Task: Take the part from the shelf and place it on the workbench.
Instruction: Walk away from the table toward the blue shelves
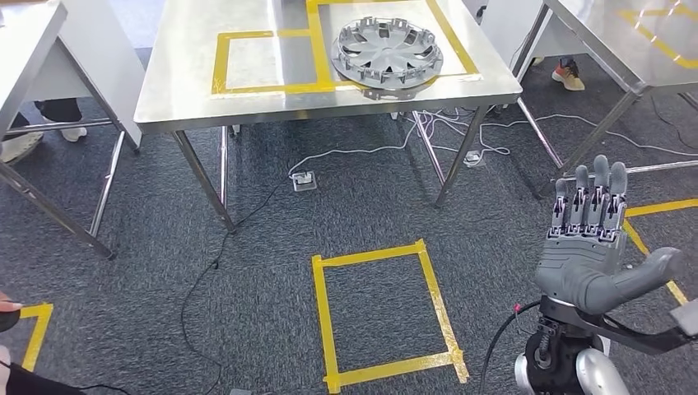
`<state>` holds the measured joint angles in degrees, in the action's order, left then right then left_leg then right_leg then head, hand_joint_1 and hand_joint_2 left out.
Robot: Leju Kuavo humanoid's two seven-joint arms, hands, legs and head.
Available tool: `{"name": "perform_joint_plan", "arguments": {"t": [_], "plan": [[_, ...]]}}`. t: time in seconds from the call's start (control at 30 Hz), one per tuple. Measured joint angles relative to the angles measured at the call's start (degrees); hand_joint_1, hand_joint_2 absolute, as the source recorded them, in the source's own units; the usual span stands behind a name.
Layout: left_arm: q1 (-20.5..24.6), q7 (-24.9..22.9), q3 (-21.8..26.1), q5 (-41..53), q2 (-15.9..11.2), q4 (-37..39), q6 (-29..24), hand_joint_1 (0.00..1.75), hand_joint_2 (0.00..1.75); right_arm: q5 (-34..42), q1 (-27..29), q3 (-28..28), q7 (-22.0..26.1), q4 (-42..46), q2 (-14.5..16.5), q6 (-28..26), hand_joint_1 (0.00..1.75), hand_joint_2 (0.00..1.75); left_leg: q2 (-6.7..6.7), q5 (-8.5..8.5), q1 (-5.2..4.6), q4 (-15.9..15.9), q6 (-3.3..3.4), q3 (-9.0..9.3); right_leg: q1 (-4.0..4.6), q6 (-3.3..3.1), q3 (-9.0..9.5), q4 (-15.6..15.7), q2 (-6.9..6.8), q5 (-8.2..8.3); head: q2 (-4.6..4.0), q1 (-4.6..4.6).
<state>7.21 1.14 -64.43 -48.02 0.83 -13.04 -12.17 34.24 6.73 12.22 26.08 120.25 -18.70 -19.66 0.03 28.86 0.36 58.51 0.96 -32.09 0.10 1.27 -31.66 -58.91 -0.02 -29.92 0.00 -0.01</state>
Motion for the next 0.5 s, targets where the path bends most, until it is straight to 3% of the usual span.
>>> {"name": "perform_joint_plan", "arguments": {"t": [0.1,0.13,0.17,0.2,0.23,0.3,0.37,0.43,0.47,0.5], "plan": [[0.0,-0.2,0.0,0.1,0.2,0.0,0.0,0.0,0.0,0.0,0.3,-0.1,0.0,0.2,-0.2,0.1,0.0,0.0,0.65,-0.17,0.12,-0.1,0.36,-0.16,-0.48,1.07,-4.12,-9.8,0.05,-5.32,0.0,0.93],[0.0,-0.2,0.0,0.1,0.2,0.0,0.0,0.0,0.0,0.0,0.4,-0.1,0.0,0.2,-0.2,0.1,0.0,0.0,0.96,-0.18,0.11,-0.1,0.38,-0.23,-0.6,1.28,-5.51,-13.0,0.04,-6.51,0.0,1.16],[0.0,-0.3,0.0,0.1,0.2,0.0,0.0,0.0,0.0,0.0,0.5,-0.2,0.0,0.2,-0.2,0.1,0.0,0.0,1.29,-0.19,0.1,-0.1,0.39,-0.28,-0.68,1.41,-6.17,-14.6,0.01,-6.7,0.0,1.36],[0.0,-0.3,0.0,0.1,0.2,0.0,0.0,0.0,0.0,0.0,0.5,-0.3,0.0,0.2,-0.2,0.1,0.0,0.0,1.67,-0.2,0.11,-0.1,0.39,-0.29,-0.74,1.47,-5.85,-14.1,-0.1,-5.76,0.0,1.58],[0.0,-0.3,0.0,0.1,0.2,0.0,0.0,0.0,0.0,0.0,0.5,-0.3,0.0,0.2,-0.2,0.1,0.0,0.0,2.09,-0.18,0.11,-0.1,0.37,-0.25,-0.77,1.47,-4.55,-11.5,-0.47,-3.91,0.0,1.79],[0.0,-0.3,0.0,0.1,0.2,0.0,0.0,0.0,0.0,0.0,0.4,-0.4,0.0,0.3,-0.2,0.1,0.0,0.0,3.07,-0.06,-0.07,0.0,0.14,-0.12,-0.59,1.26,-0.92,-3.8,-2.79,-0.07,0.0,2.19],[-0.1,-0.3,0.0,0.1,0.2,0.0,0.0,0.0,0.0,0.0,0.1,-0.5,0.0,0.3,-0.1,0.2,0.0,0.0,4.42,0.07,-0.41,0.1,-0.34,-0.13,-0.19,0.53,0.93,1.0,-4.55,1.2,0.0,2.32],[-0.1,-0.3,0.0,0.1,0.2,0.0,0.0,0.0,0.0,0.0,0.3,-0.5,0.0,0.4,-0.1,0.4,0.0,0.0,6.06,0.2,-0.53,0.0,-0.91,-0.05,0.0,-0.4,0.82,1.7,-3.53,1.15,0.0,2.16],[-0.1,-0.3,0.0,0.1,0.2,0.0,0.0,0.0,0.0,0.1,0.4,-0.5,0.1,0.4,-0.1,0.6,0.0,0.0,5.43,0.57,-0.41,0.3,-1.3,0.01,-0.08,-0.8,0.73,1.8,-2.73,1.39,0.0,2.0],[0.0,-0.3,0.0,0.1,0.2,0.0,0.0,0.0,0.0,0.2,0.5,-0.5,0.2,0.4,-0.1,0.8,0.0,0.0,3.88,1.42,-0.25,1.1,-1.63,-0.18,-0.18,-1.24,0.7,2.0,-1.96,1.63,0.0,1.86]]}}
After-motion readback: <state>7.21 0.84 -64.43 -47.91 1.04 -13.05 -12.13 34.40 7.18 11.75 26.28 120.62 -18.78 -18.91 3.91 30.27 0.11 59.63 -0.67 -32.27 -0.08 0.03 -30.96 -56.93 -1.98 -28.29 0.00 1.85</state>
